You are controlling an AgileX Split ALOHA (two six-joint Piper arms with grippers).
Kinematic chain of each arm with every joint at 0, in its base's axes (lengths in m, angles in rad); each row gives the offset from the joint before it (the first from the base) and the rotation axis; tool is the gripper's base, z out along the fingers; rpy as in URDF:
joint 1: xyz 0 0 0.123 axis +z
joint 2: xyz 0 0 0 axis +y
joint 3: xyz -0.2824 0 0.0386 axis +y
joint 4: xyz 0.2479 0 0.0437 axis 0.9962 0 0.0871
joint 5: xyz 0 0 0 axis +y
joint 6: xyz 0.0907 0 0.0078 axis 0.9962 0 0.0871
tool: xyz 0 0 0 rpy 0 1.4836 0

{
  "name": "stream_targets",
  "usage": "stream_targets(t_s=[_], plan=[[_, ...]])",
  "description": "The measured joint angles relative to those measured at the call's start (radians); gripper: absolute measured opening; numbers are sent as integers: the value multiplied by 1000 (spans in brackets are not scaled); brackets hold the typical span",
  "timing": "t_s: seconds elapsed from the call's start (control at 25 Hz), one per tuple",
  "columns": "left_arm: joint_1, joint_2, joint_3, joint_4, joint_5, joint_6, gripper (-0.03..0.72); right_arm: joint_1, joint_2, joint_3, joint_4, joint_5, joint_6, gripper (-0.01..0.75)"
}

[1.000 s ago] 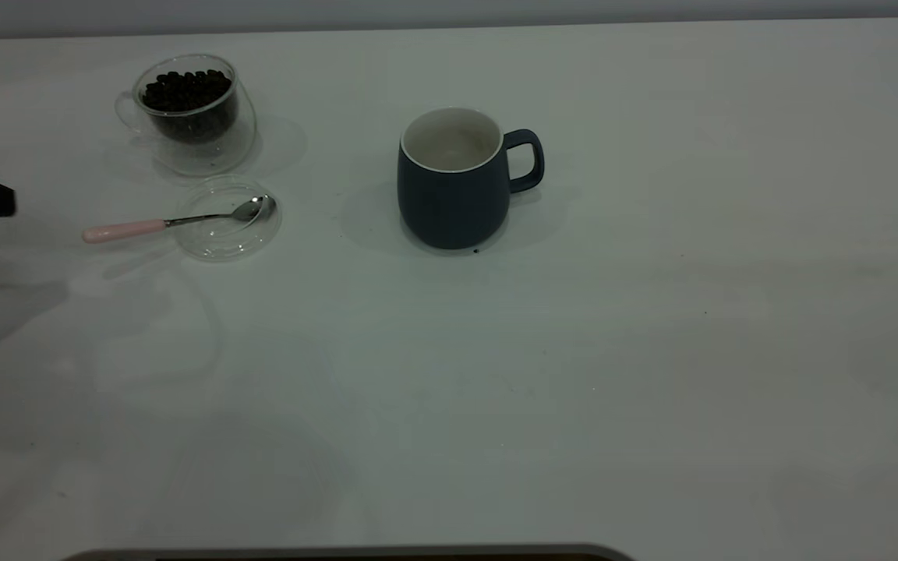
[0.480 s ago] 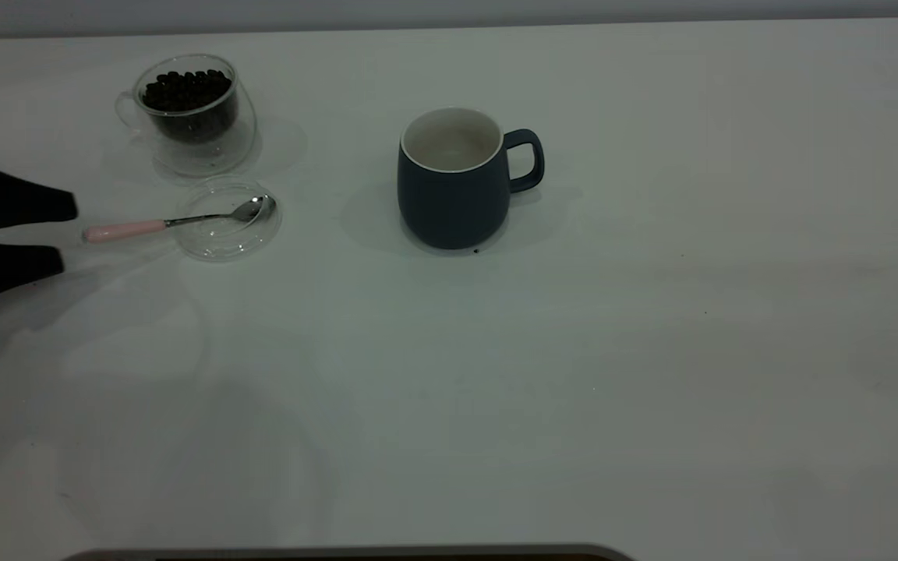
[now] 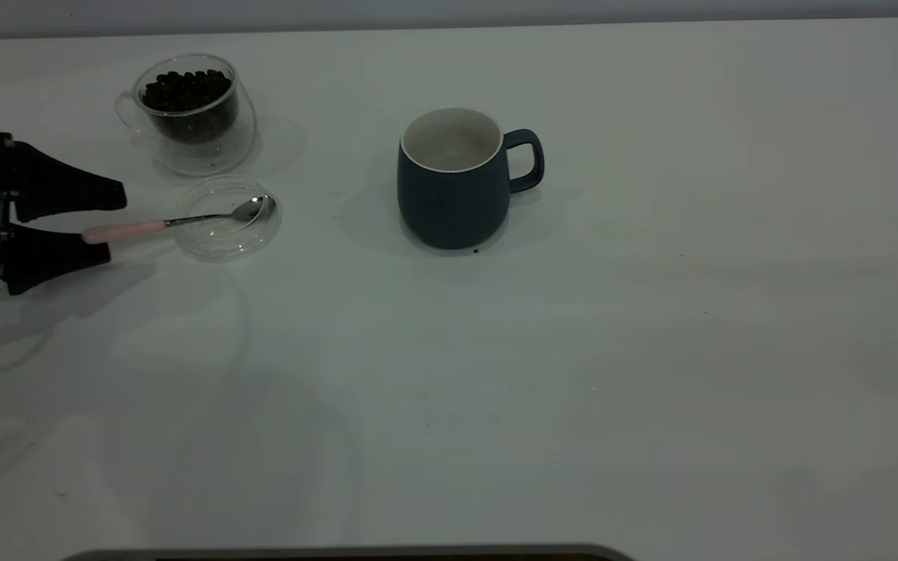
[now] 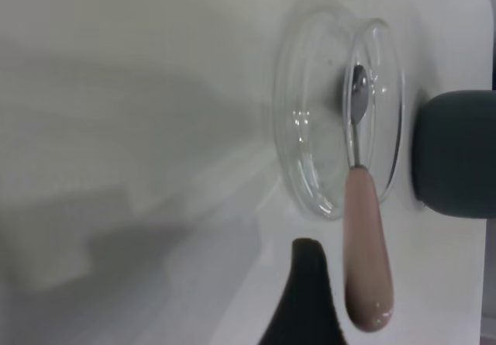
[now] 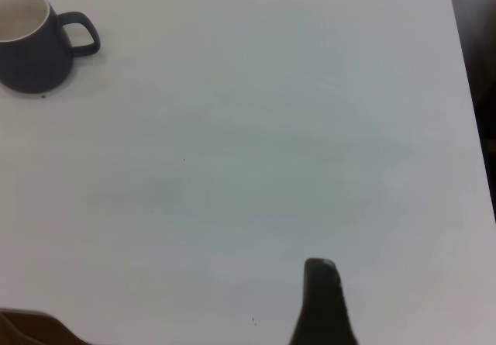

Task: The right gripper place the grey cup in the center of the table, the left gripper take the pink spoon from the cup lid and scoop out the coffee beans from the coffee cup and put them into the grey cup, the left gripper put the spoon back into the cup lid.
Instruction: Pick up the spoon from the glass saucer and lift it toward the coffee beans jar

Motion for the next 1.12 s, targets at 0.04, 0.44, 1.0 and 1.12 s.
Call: stream_targets(t_s=[0.04,0.44,1.0,1.12], plan=[[-4,0,0,-3,-2,-4,696,0,0,0,0,0,0,591],[-6,8,0,9,-26,-58,652,0,0,0,0,0,0,591],[-6,8,0,11,-28,-64,320,0,0,0,0,0,0,591],[-6,8,0,11,-28,-64,282,0,0,0,0,0,0,591]])
